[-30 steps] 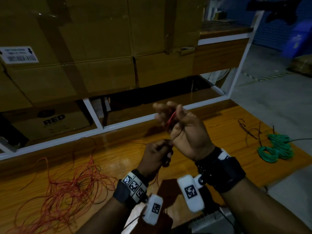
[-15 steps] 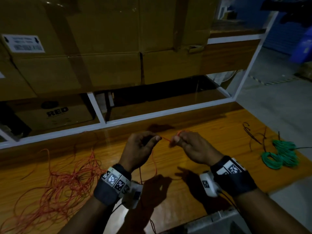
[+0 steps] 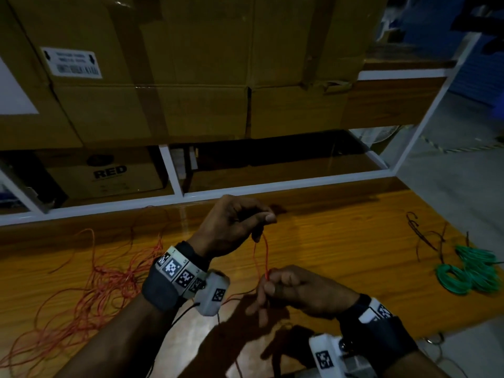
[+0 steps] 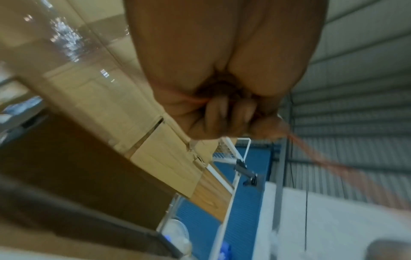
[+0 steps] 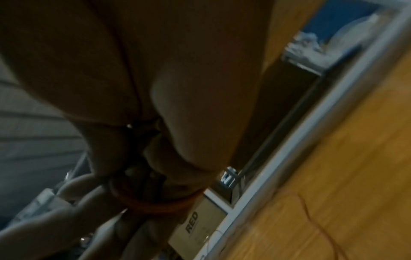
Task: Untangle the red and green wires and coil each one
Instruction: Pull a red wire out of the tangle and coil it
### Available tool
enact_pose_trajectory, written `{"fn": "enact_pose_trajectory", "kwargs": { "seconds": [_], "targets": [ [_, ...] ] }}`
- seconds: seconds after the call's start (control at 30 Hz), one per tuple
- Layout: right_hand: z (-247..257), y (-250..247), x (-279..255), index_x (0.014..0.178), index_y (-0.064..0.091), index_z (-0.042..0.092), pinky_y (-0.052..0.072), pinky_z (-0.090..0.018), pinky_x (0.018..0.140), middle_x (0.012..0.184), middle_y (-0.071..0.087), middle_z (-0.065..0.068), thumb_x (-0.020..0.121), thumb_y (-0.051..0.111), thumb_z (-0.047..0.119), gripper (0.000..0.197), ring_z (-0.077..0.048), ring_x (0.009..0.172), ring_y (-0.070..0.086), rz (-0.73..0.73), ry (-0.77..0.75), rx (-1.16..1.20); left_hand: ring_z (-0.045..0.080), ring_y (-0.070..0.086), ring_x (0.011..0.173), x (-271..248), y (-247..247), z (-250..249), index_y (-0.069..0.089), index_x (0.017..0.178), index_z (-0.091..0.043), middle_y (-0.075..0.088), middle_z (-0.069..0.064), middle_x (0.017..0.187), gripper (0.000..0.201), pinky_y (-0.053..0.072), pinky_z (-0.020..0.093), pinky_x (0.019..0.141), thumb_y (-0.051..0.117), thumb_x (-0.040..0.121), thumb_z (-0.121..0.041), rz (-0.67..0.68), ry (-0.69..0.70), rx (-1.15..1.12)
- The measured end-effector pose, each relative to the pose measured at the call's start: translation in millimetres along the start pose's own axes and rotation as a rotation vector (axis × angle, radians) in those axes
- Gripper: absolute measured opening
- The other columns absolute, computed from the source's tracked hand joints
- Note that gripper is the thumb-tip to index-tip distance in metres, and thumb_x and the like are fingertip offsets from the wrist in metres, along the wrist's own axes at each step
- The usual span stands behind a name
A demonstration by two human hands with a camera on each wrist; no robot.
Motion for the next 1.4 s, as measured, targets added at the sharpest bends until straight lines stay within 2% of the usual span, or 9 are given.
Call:
{"fn": "enact_pose_trajectory", "kwargs": {
  "seconds": [0.17,0.37,0.5,0.63,0.77,0.87,1.0,1.13,1.4],
  "targets": [
    [25,11,-6,0.105,0.059,0.001,0.053,-0.034,0.092,0.117,0.051,-0.055,0.107,0.038,0.009,0.023,-0.021,0.098,0.073,0.064,-0.131,0.24,0.014,0.058,0.052,3,3,18,0.076,0.097,-0.012,0.065,0.003,0.065,0.012,0.046,0.022,0.053,0.065,0.098,-0.015,-0.088,-0.079,-0.117],
    [32,21,12,0.11,0.06,0.002,0.04,-0.057,0.113,0.113,0.064,-0.024,0.109,0.038,0.012,0.024,-0.044,0.121,0.056,0.067,-0.15,0.265,0.017,0.048,0.052,14,9,22,0.076,0.096,-0.005,0.063,0.012,0.068,0.023,0.04,0.026,0.049,0.065,0.097,-0.025,-0.204,-0.077,-0.203],
    [57,12,14,0.107,0.066,0.006,0.045,-0.05,0.109,0.103,0.072,-0.018,0.103,0.048,0.021,0.024,-0.039,0.117,0.06,0.038,-0.223,0.421,0.026,0.057,0.059,13,16,37,0.075,0.091,-0.008,0.07,0.011,0.076,0.019,0.048,0.033,0.056,0.065,0.099,-0.022,-0.179,-0.141,-0.211],
    [88,-27,8,0.103,0.071,0.008,0.052,-0.04,0.104,0.112,0.074,-0.015,0.104,0.042,0.023,0.033,-0.027,0.118,0.067,-0.147,-0.463,0.749,0.016,0.048,0.057,-10,45,46,0.068,0.072,-0.021,0.057,0.001,0.065,0.031,0.041,0.029,0.058,0.057,0.1,-0.03,-0.124,-0.296,-0.393],
    [94,-93,-11,0.112,0.062,0.011,0.038,-0.041,0.119,0.133,0.067,-0.015,0.111,0.034,0.024,0.031,-0.025,0.134,0.057,-0.48,-0.667,0.913,0.014,0.018,0.044,-48,75,67,0.069,0.083,-0.001,0.032,0.002,0.051,0.052,0.018,0.026,0.049,0.043,0.109,-0.038,-0.05,-0.502,-0.488],
    [87,-132,-40,0.118,0.052,0.01,0.037,-0.041,0.119,0.131,0.069,-0.013,0.111,0.034,0.022,0.023,-0.022,0.132,0.059,-0.834,-0.688,0.698,0.018,0.015,0.048,-75,74,72,0.071,0.101,0.002,0.026,0.004,0.056,0.035,0.02,0.025,0.048,0.055,0.105,-0.029,0.019,-0.473,-0.423],
    [75,-134,-49,0.117,0.064,0.019,0.048,-0.034,0.102,0.118,0.073,0.001,0.112,0.033,0.027,0.033,-0.008,0.117,0.063,-1.143,-0.403,-0.345,0.014,0.029,0.047,-75,45,53,0.078,0.105,-0.015,0.038,-0.004,0.057,0.024,0.027,0.026,0.047,0.056,0.105,-0.026,-0.042,-0.382,-0.145],
    [37,-109,-10,0.112,0.069,0.025,0.051,-0.043,0.1,0.129,0.067,-0.003,0.111,0.04,0.026,0.029,-0.018,0.126,0.06,-0.774,-0.072,-0.887,0.017,0.058,0.061,-59,13,31,0.078,0.102,-0.029,0.066,-0.01,0.07,0.031,0.047,0.037,0.056,0.054,0.101,-0.048,-0.111,-0.278,0.148],
    [22,-49,4,0.111,0.069,0.007,0.048,-0.041,0.104,0.103,0.078,-0.006,0.109,0.045,0.028,0.032,-0.016,0.108,0.07,-0.292,-0.03,-0.357,-0.002,0.059,0.064,-33,-14,-4,0.072,0.092,-0.031,0.063,-0.028,0.072,0.016,0.037,0.013,0.057,0.059,0.101,-0.035,-0.12,-0.099,0.287]
  ]
}}
Point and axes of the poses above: each hand's wrist, its own x-axis towards the middle knuckle, its own y-axis out of the palm, z = x × y, the point moved 8 cm from there along x, towards the middle knuckle
